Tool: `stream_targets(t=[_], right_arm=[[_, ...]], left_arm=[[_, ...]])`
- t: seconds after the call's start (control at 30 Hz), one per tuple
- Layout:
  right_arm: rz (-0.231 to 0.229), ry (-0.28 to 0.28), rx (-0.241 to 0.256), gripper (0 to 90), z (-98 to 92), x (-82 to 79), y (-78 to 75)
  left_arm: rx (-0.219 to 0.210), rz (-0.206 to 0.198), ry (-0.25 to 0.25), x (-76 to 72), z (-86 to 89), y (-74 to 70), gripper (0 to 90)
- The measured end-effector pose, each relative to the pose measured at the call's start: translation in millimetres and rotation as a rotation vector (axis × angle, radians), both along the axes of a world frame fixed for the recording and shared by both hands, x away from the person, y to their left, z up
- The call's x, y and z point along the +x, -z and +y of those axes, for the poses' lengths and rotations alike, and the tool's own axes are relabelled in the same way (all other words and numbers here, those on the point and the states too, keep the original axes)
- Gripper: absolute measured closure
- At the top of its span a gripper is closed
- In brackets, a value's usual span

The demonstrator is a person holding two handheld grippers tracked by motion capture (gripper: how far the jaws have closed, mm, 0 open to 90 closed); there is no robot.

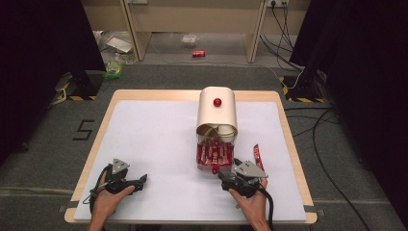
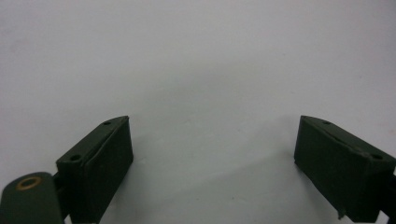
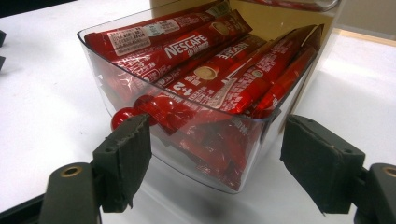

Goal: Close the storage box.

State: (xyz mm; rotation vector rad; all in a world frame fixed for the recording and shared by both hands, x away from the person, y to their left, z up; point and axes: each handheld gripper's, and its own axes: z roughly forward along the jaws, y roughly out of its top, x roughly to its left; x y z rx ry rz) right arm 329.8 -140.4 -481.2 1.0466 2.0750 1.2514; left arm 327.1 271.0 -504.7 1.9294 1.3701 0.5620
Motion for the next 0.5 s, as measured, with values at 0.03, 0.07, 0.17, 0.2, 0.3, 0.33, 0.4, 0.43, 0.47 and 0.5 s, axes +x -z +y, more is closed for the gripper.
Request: stream_targets(t=[0.03,0.07,0.17,0.2,0.3,0.33,0.4,0.43,0.47,0.5], right_arm=[[0.001,0.004,0.001,25.0,0.4,0.6,0.2],[0.001,0.007,0.003,25.0,0.6,1.2,0.2],[0.001,0.008,0.003,24.2,0.4,3.5,0.1],[0.002,0.012,0.001,24.0,0.6,4.2,0.1],[-0.002,0.017,0.001,23.0,0.5,6.1,0.5],[0.005,0.021,0.005,22.3,0.6,6.4,0.4],[0.003,0.031,0.001,20.6,0.6,7.9,0.6],[0.004,0.034,0.003,20.3,0.9,8.5,0.6],[0.001,0.035,0.0,19.7,0.7,9.4,0.8],[0.0,0.041,0.004,18.6,1.0,10.1,1.0]], left_arm=[[-0.001,0.0,0.0,0.1,0.1,0.0,10.9],[-0.001,0.0,0.0,0.1,0.1,0.0,10.9],[0.0,0.0,-0.001,0.0,0.0,0.0,10.9],[0.0,-0.001,0.0,0.1,0.0,0.1,10.9],[-0.001,0.0,0.0,0.0,0.1,0.0,10.9],[0.0,0.0,0.0,0.0,0.1,0.0,10.9],[-0.001,0.0,0.0,0.1,0.1,0.0,10.9],[-0.001,0.0,0.0,0.1,0.1,0.0,10.9],[-0.001,0.0,0.0,0.1,0.0,0.1,10.9],[-0.001,0.0,0.0,0.0,0.1,0.0,10.9]])
